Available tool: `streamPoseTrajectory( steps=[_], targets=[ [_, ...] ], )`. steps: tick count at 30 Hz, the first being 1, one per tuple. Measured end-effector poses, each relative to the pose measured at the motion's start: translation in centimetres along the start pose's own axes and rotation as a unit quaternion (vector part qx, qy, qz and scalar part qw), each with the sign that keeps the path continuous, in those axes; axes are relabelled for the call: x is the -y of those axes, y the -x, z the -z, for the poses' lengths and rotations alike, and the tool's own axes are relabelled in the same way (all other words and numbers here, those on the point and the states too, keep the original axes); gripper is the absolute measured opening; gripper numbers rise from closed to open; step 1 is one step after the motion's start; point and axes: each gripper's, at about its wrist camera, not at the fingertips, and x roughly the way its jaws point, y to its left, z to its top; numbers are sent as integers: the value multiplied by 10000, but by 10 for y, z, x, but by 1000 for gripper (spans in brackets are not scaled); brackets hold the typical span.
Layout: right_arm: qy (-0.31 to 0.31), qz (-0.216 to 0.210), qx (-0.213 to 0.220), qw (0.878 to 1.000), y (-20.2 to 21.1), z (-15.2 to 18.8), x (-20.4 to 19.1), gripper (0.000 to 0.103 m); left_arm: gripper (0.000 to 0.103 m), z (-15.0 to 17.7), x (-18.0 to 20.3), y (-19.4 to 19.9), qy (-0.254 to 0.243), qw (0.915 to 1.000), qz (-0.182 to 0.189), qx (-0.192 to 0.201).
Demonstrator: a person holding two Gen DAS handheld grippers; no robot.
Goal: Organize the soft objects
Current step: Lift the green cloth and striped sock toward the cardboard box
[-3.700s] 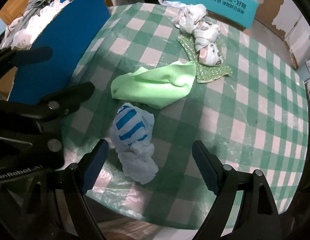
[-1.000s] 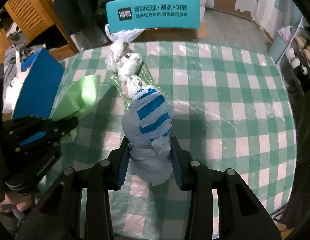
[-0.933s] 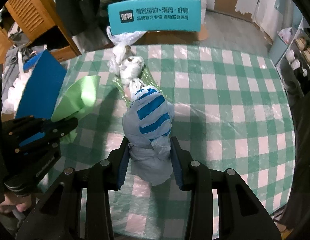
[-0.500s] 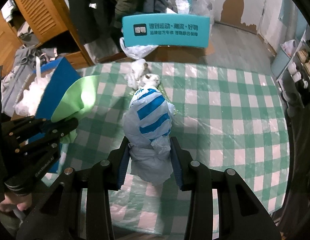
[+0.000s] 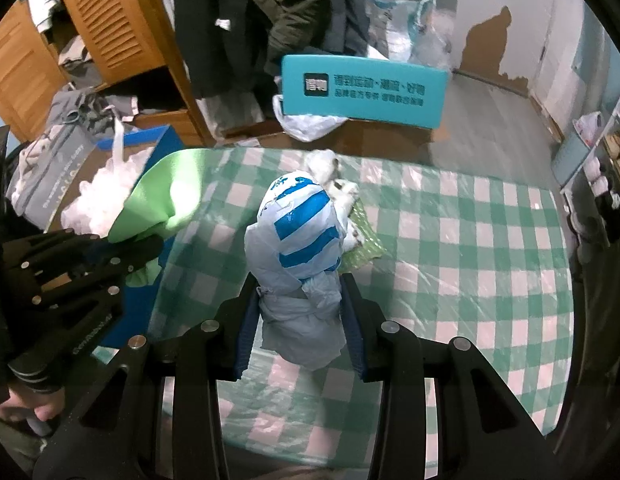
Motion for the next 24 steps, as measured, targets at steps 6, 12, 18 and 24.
streamPoseTrajectory(
  steps=[6,12,18,24],
  targets=[
    [174,-104,86,9998,5,-9,-21,38,11,3,-15,8,130,9999,-35,40],
    [351,-216,150,9990,7,-15,-44,38,11,7,-32,19,263,9996,-87,113],
    [509,-315,166,9981,6,-23,-65,38,11,12,-52,27,455,9987,-174,143],
    [660,-427,178,9967,4,-30,-87,38,11,19,-73,33,630,9975,-272,166]
  ],
)
